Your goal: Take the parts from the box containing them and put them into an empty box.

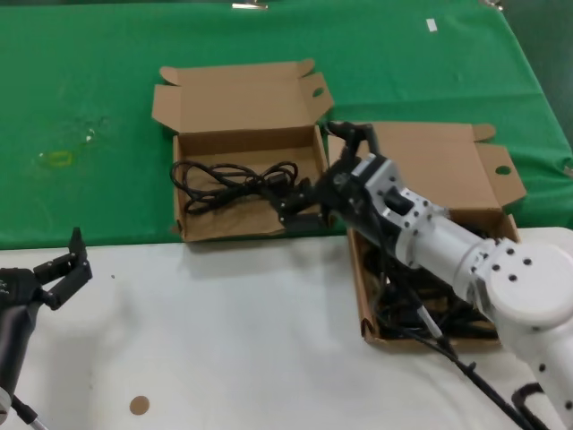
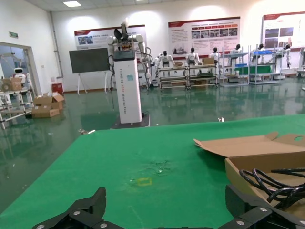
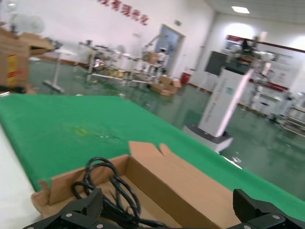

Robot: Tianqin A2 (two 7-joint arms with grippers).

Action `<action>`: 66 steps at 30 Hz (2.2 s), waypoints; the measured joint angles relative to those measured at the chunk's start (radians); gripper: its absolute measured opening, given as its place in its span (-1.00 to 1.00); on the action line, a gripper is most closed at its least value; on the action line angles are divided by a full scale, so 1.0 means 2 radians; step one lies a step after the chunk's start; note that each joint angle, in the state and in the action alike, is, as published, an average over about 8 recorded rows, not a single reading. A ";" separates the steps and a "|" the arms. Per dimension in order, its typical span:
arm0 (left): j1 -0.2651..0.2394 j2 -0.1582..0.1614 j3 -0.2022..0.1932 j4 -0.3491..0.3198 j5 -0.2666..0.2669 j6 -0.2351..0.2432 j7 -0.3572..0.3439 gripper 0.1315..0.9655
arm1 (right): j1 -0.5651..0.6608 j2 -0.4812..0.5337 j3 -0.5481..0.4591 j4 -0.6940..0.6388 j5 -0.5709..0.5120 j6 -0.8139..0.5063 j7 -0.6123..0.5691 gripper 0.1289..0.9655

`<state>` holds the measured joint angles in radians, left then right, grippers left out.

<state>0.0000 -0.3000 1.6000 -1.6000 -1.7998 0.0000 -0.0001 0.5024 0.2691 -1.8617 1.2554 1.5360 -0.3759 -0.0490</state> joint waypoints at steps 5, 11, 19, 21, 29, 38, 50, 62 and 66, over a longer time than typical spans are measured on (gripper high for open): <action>0.000 0.000 0.000 0.000 0.000 0.000 0.000 0.77 | -0.038 0.002 0.020 0.026 0.020 0.028 0.004 1.00; 0.000 0.000 0.000 0.000 0.000 0.000 0.000 0.90 | -0.085 0.005 0.044 0.058 0.045 0.064 0.008 1.00; 0.000 0.000 0.000 0.000 0.000 0.000 0.000 0.98 | -0.147 0.009 0.077 0.101 0.077 0.110 0.014 1.00; 0.000 0.000 0.000 0.000 0.000 0.000 0.000 0.99 | -0.163 0.010 0.085 0.111 0.085 0.122 0.016 1.00; 0.000 0.000 0.000 0.000 0.000 0.000 0.000 1.00 | -0.219 0.013 0.114 0.150 0.115 0.164 0.021 1.00; 0.000 0.000 0.000 0.000 0.000 0.000 0.000 1.00 | -0.232 0.014 0.121 0.159 0.122 0.173 0.023 1.00; 0.000 0.000 0.000 0.000 0.000 0.000 0.000 1.00 | -0.232 0.014 0.121 0.159 0.122 0.173 0.023 1.00; 0.000 0.000 0.000 0.000 0.000 0.000 0.000 1.00 | -0.232 0.014 0.121 0.159 0.122 0.173 0.023 1.00; 0.000 0.000 0.000 0.000 0.000 0.000 0.000 1.00 | -0.232 0.014 0.121 0.159 0.122 0.173 0.023 1.00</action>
<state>0.0000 -0.3000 1.6000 -1.6000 -1.8000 0.0000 -0.0001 0.0389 0.2976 -1.6203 1.5733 1.7796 -0.0291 -0.0037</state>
